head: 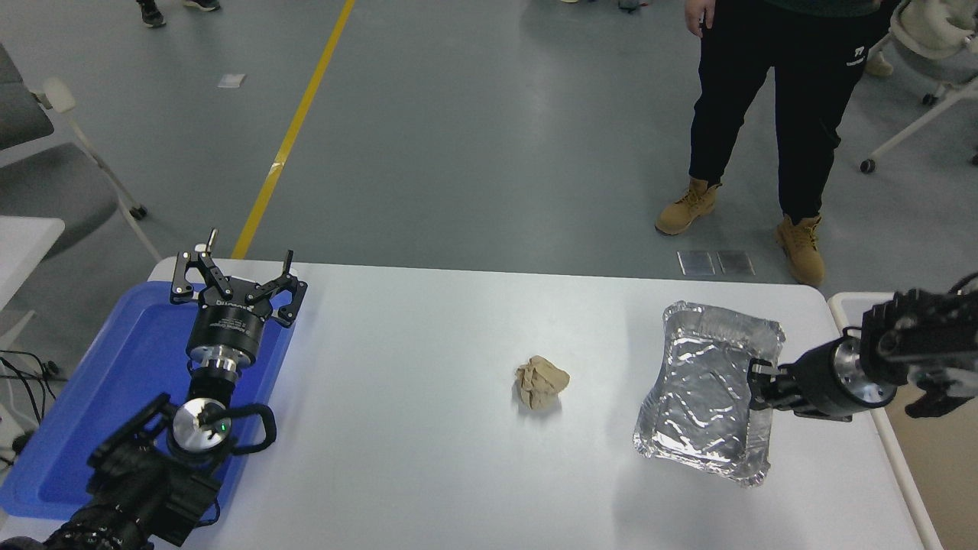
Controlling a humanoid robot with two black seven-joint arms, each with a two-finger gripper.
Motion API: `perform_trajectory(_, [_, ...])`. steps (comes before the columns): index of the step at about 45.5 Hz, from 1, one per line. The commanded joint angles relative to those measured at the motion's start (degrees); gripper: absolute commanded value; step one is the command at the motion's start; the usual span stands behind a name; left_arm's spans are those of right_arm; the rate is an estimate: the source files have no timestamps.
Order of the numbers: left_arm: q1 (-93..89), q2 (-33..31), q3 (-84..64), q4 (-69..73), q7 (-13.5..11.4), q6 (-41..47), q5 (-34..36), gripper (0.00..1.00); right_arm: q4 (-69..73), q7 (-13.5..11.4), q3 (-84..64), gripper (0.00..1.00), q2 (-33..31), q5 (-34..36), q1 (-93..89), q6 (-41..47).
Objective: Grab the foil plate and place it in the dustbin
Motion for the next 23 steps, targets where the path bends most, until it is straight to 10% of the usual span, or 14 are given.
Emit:
perform_trajectory(1, [0.02,0.00,0.00,0.01,0.05,-0.06,0.01,1.00,7.47,0.01,-8.68,0.00,-0.51,-0.21,15.49,3.71])
perform_trajectory(23, [0.02,0.00,0.09,0.01,0.05,-0.06,0.01,1.00,8.79,-0.16,-14.40,0.00,-2.44,-0.30,35.88,19.53])
